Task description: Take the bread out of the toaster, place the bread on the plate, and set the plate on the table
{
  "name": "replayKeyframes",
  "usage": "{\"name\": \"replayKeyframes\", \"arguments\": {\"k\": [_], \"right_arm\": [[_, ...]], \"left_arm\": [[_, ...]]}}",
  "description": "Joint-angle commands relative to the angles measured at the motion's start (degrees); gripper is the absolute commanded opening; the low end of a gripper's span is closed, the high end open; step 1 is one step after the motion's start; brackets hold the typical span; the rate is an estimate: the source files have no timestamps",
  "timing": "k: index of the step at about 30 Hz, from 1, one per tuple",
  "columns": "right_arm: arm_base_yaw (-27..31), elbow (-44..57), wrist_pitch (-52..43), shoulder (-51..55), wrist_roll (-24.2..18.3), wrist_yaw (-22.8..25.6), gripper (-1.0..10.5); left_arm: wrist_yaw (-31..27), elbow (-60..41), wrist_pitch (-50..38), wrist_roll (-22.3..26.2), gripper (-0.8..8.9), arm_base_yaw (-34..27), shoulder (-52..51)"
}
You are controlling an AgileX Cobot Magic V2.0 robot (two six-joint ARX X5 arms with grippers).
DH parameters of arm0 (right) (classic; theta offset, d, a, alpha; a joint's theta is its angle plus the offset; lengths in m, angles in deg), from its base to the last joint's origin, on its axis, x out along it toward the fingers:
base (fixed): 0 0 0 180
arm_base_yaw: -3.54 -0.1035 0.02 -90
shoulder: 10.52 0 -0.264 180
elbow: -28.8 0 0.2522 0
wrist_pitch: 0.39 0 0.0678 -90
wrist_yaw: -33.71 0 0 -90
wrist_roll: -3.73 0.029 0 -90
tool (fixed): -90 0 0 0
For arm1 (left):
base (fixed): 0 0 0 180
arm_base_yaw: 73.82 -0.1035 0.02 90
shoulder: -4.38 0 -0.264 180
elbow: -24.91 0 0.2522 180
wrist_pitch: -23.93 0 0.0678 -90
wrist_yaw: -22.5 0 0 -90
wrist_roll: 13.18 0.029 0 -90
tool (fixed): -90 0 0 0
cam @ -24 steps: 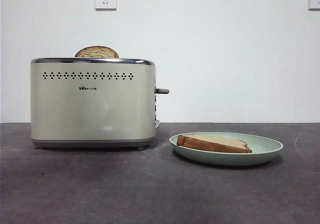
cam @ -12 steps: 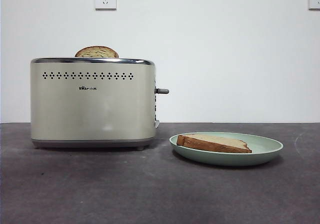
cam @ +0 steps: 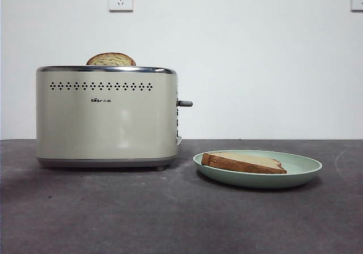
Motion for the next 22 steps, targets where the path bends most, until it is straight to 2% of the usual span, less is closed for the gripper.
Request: {"name": "replayKeyframes", "arguments": {"k": [1,6,10,15,22], "right_arm": [[-0.1,0.0,-0.3,0.1,-0.5,0.1,0.0],[-0.1,0.0,-0.3,0.1,-0.5,0.2,0.0],[-0.1,0.0,-0.3,0.1,-0.5,0.1,0.0],[-0.1,0.0,-0.3,0.1,-0.5,0.2,0.0],[-0.1,0.0,-0.3,0.1,-0.5,0.2,0.0]], "left_arm": [[-0.2,-9.5,-6.3,0.9,-0.03,-5.1,-6.4],[-0.3,-19.7,-4.0,0.8,-0.03,-13.3,-14.2],[-0.3,-24.5,0.6,0.8,-0.03,-17.6,-18.7],[-0.3,-30.5,4.8,0.1,-0.03,-20.0,-26.3],[-0.3,-40.0,5.4,-4.4,-0.03,-21.3,-34.6]]}}
